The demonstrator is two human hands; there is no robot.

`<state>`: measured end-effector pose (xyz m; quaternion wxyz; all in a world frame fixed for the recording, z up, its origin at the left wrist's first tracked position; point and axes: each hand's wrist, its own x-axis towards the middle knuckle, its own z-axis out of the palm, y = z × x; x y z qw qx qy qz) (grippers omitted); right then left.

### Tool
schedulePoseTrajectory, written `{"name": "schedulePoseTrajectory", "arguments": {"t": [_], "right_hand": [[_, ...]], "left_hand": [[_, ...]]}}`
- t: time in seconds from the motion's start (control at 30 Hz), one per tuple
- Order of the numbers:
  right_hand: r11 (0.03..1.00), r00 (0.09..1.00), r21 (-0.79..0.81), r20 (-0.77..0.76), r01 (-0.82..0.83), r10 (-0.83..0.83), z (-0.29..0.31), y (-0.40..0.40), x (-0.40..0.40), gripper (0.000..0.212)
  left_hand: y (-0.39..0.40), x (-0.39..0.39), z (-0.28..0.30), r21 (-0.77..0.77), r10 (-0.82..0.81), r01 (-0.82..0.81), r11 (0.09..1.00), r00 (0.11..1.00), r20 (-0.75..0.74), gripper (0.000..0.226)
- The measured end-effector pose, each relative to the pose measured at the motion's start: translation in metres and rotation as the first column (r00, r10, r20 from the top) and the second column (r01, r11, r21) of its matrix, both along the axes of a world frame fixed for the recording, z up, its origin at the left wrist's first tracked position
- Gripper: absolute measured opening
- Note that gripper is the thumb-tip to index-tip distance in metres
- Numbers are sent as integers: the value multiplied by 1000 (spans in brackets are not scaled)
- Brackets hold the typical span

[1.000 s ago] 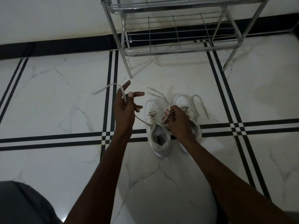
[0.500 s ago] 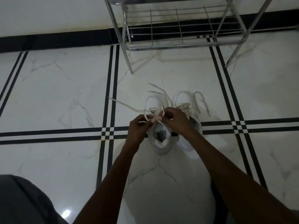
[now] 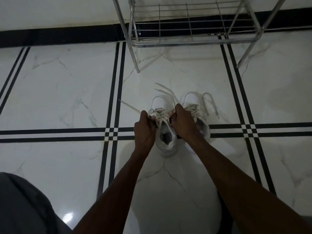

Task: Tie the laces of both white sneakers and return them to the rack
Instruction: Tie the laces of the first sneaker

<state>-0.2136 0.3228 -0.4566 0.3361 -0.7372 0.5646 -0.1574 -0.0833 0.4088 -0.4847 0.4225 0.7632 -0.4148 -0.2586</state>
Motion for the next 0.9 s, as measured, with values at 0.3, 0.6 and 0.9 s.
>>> {"name": "schedulePoseTrajectory", "arguments": {"t": [0.3, 0.6, 0.9], "right_hand": [[980, 988, 140, 49, 141, -150, 4, 4, 3, 18], [861, 786, 501, 499, 83, -366, 19, -23, -3, 21], [836, 882, 289, 212, -467, 420, 60, -26, 23, 23]], "left_hand": [[-3, 2, -5, 70, 132, -120, 990, 969, -210, 19], [-14, 21, 37, -28, 23, -40, 999, 893, -450, 39], [-42, 44, 88, -212, -265, 222, 952, 943, -203, 34]]}}
